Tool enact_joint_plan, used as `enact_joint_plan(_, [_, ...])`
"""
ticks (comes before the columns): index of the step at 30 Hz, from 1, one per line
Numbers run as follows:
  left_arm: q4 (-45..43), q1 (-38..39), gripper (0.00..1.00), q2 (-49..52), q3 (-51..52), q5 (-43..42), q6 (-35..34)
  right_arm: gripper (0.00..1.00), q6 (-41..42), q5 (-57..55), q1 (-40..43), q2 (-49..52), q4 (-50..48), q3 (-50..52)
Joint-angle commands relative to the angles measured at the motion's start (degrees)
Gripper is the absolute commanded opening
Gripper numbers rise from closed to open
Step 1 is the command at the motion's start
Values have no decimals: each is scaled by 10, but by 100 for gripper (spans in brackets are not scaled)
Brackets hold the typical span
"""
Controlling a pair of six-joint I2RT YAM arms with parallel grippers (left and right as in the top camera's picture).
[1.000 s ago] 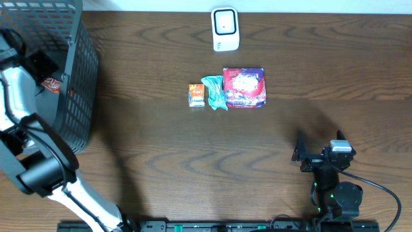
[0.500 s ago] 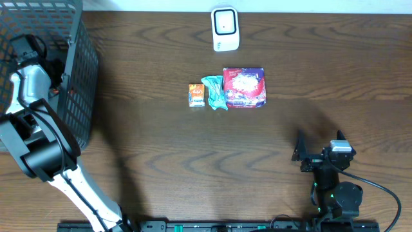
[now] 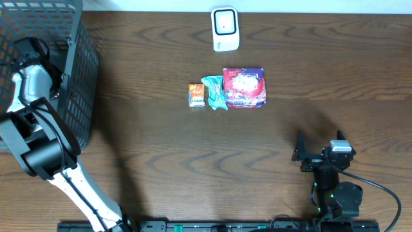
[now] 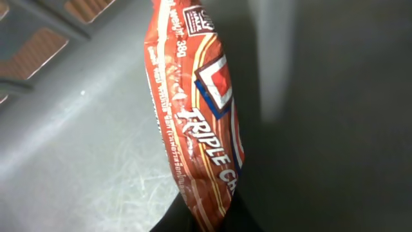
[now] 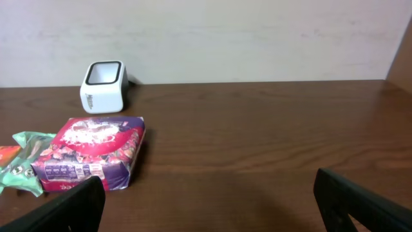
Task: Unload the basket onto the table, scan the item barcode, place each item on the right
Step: 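Grasp the long red-orange snack bag in the basket with the left gripper, then lift the red snack bag out and carry it toward the scanner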
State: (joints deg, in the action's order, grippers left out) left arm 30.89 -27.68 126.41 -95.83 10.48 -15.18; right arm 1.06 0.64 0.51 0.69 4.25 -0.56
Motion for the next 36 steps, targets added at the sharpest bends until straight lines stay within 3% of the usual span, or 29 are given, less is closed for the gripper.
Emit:
enact_joint_plan(1, [37,-1,7,-26,3,-4,0,99,8,-1,-2,-1,0,2])
enact_joint_plan(9, [44,-1,7,-189,3,-150,-15,99,8,-1,-2,-1,0,3])
enact_joint_plan(13, [35,-1,7,-266,3,-182,-54,99,8,-1,-2,-1,0,2])
enact_joint_plan(20, [32,4,7,-375,3,-191,-61,99,8,-1,-2,-1,0,2])
enact_joint_plan(27, [4,82,7,-407,3,-326,-61,99,8,-1,-2,-1,0,3])
enact_joint_plan(36, [14,251,7,-372,4,-329,40,99,8,-1,-2,-1,0,3])
